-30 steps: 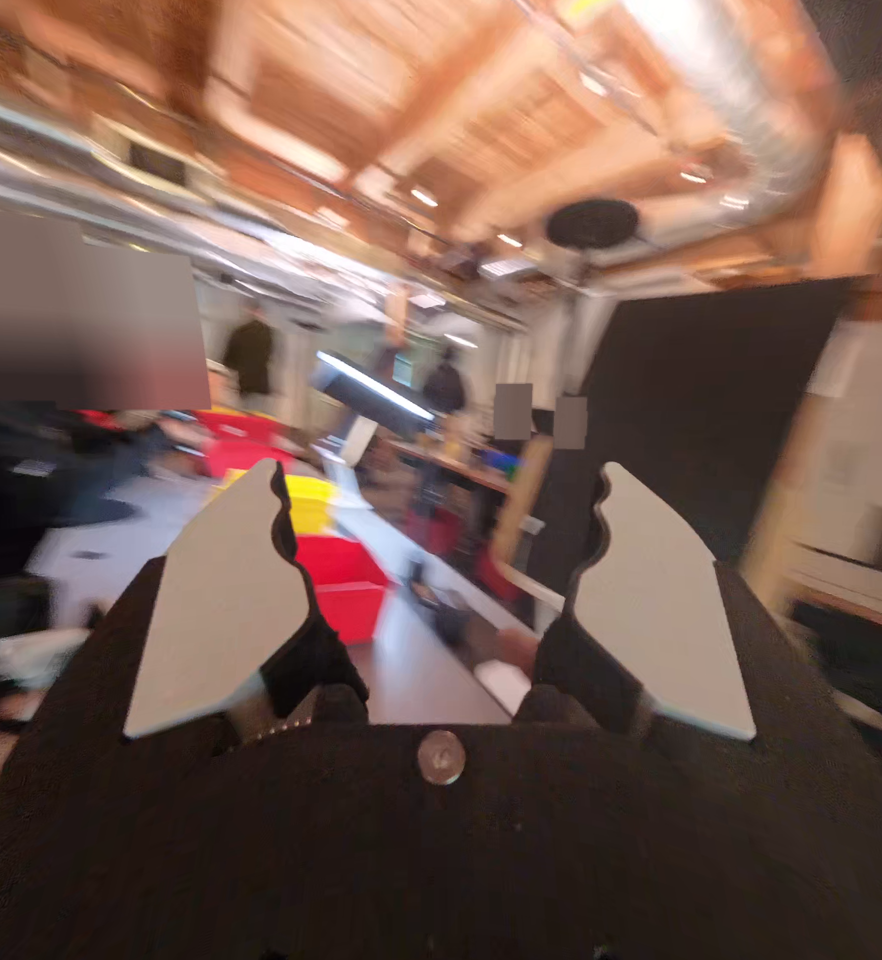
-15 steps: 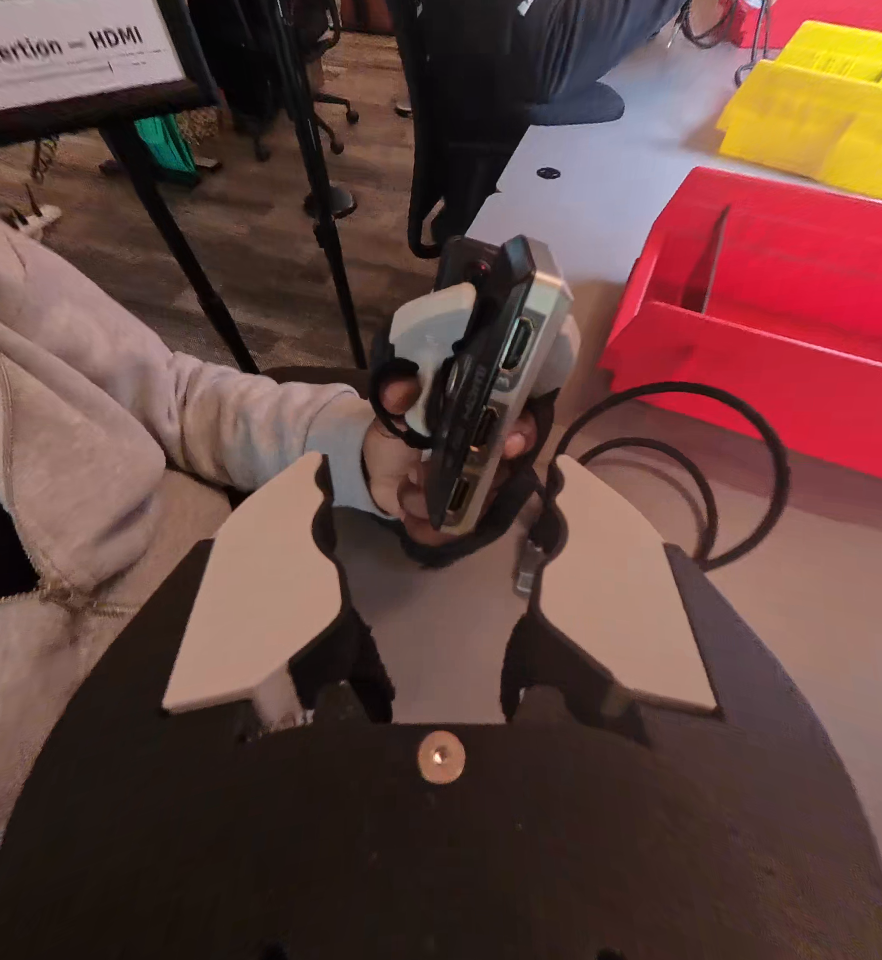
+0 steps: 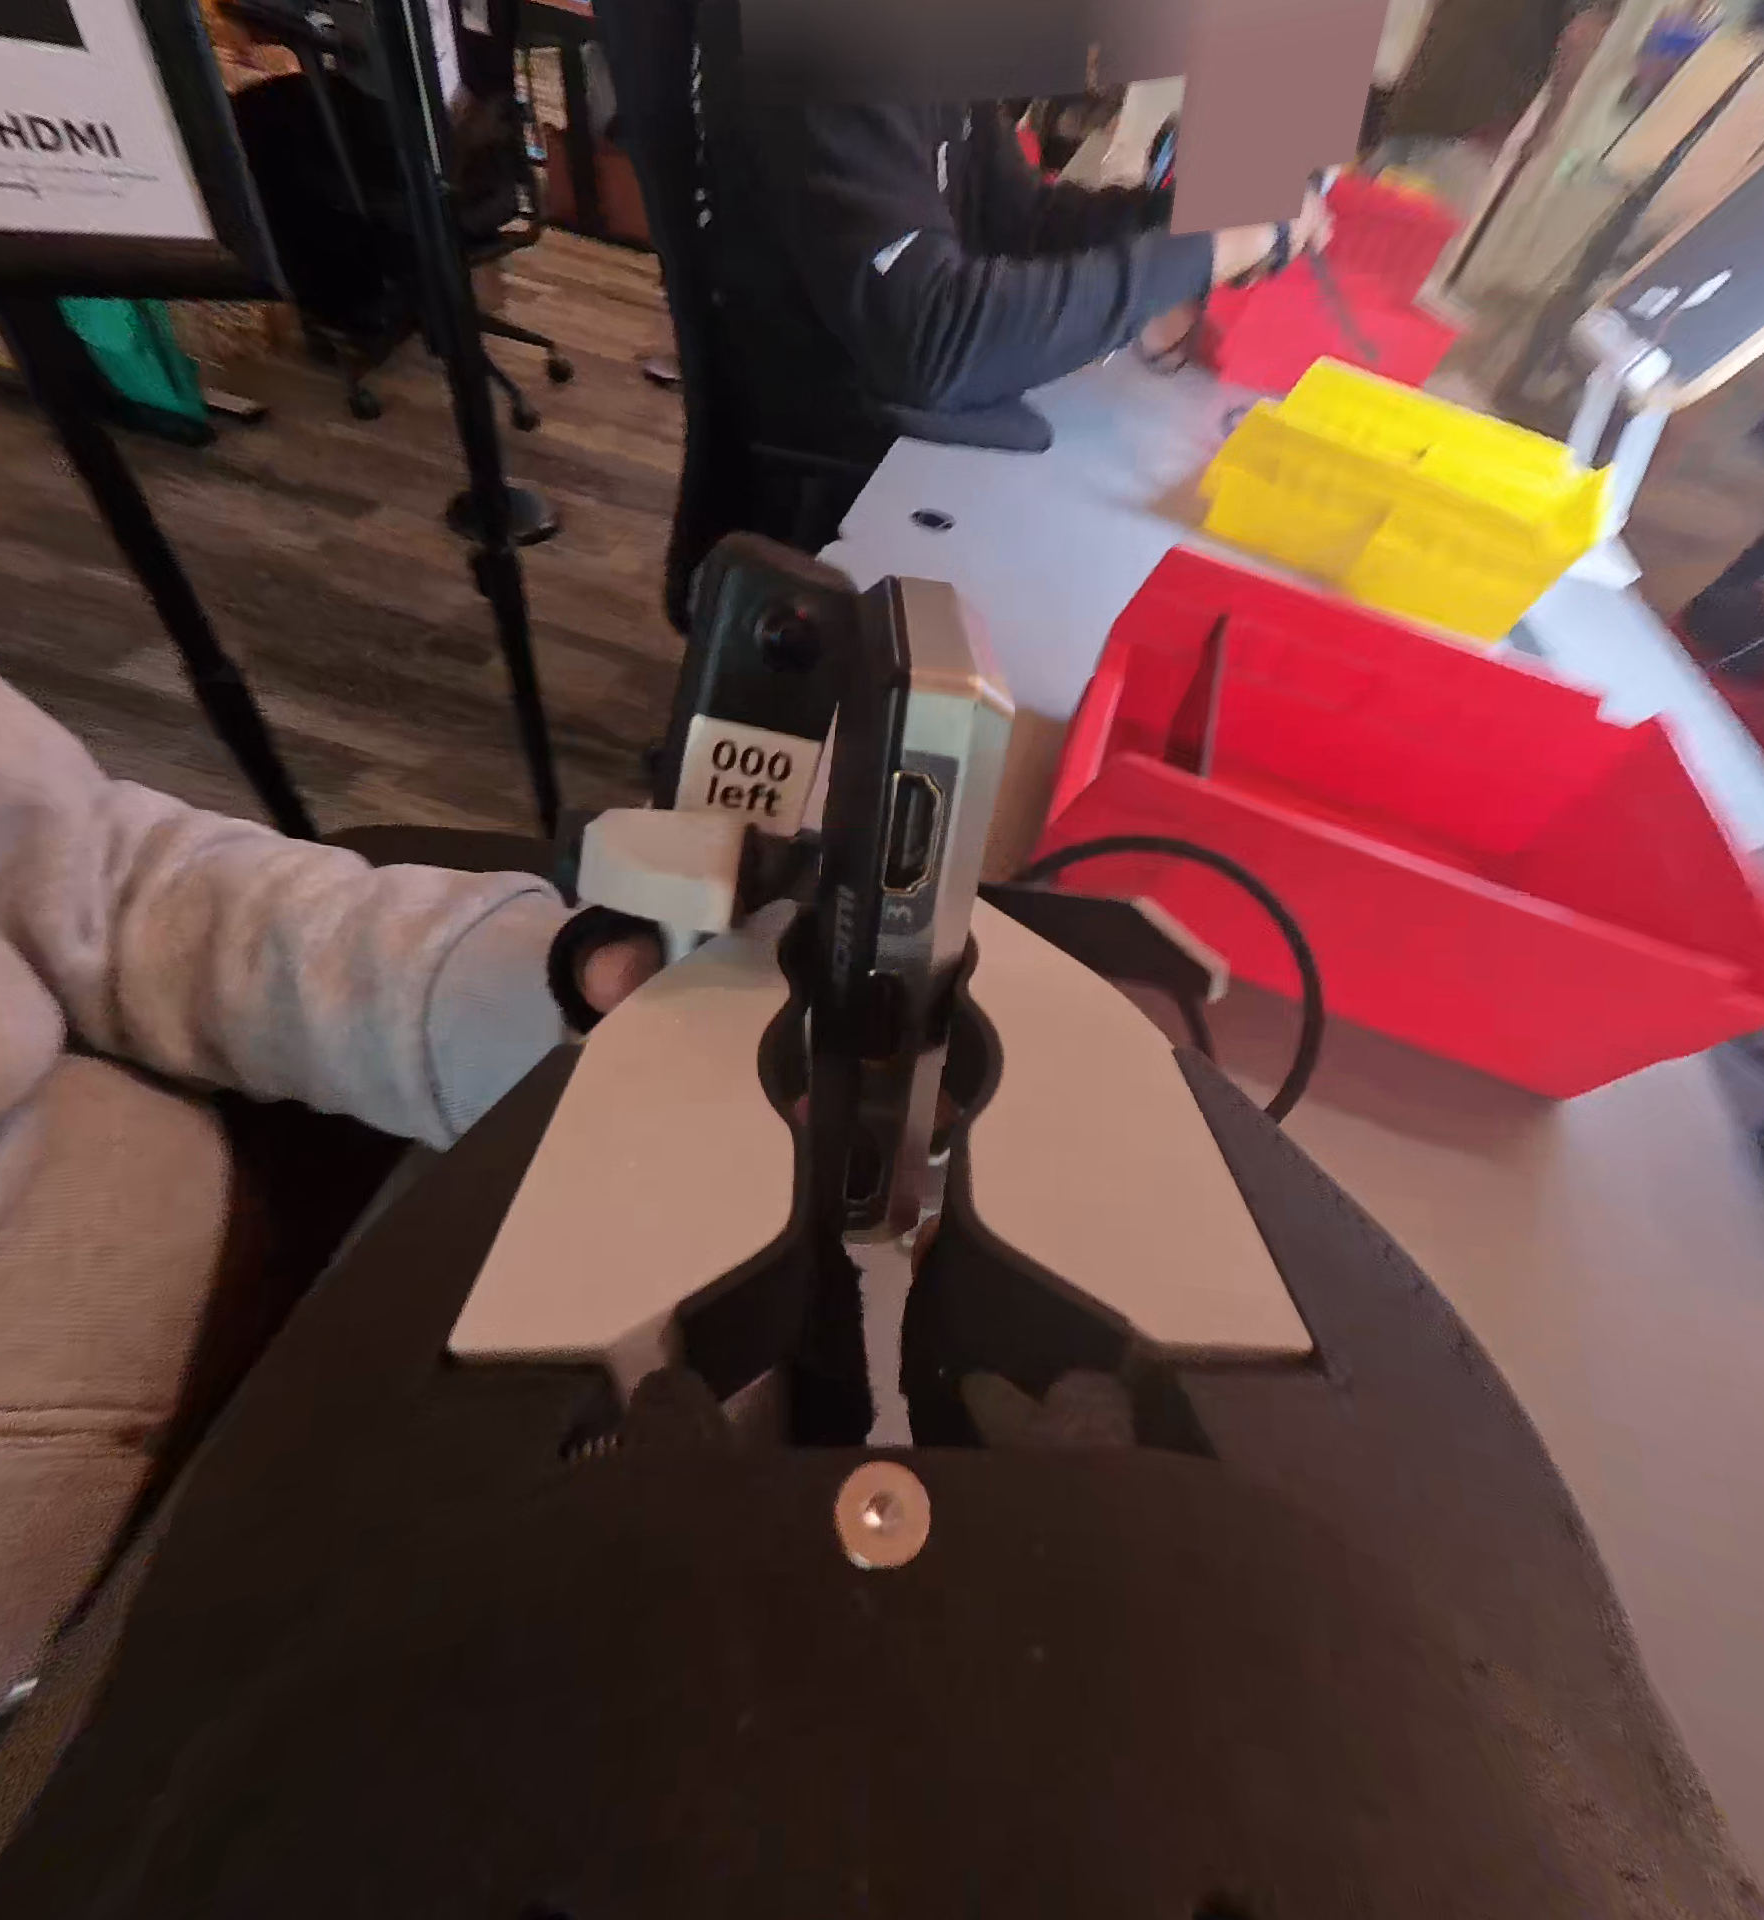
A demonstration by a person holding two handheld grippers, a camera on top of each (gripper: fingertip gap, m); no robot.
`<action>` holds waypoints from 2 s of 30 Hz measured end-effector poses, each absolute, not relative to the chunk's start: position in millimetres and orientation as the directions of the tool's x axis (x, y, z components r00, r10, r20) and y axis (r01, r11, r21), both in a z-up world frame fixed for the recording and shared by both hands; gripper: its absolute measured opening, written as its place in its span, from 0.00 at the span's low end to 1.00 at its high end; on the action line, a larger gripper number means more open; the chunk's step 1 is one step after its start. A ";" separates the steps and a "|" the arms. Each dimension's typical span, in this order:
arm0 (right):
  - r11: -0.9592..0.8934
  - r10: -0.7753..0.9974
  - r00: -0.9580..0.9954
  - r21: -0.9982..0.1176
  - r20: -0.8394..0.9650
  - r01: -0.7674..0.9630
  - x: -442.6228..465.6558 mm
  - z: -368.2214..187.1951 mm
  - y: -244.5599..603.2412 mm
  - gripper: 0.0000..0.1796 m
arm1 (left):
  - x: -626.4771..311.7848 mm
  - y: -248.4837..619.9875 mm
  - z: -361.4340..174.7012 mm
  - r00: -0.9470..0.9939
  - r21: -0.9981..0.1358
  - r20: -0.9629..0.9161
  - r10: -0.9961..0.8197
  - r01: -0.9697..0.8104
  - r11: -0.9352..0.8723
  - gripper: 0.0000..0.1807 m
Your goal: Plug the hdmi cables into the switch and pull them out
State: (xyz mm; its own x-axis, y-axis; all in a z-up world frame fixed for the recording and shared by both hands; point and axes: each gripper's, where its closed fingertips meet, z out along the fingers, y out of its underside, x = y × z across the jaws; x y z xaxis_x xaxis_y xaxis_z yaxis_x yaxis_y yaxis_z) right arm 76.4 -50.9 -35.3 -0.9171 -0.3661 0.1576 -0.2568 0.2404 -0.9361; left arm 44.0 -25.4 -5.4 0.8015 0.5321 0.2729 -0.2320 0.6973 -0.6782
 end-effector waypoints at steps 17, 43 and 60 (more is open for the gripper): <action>-0.026 0.494 -0.656 -0.744 0.571 -0.668 -29.1 162.2 142.4 0.12 | 50.6 8.4 -14.4 0.859 -0.756 0.172 0.481 -0.198 0.623 0.35; 0.036 0.802 -0.581 -0.982 0.139 -0.185 -186.0 93.1 296.6 0.12 | 34.9 18.7 -30.4 0.834 -0.818 0.225 0.504 -0.120 0.563 0.34; 0.192 0.872 -0.487 -0.884 -0.046 0.427 -263.7 -70.5 325.4 0.14 | 32.6 20.2 -32.9 0.832 -0.823 0.240 0.501 -0.099 0.559 0.34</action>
State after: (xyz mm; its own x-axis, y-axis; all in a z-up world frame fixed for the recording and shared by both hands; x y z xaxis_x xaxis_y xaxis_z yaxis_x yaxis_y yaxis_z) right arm -263.7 325.4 -70.5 -0.4869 0.8723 -0.0461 0.4268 0.1915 -0.8838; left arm 32.6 20.2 -32.9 0.8316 0.5007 0.2401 -0.0992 0.5594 -0.8230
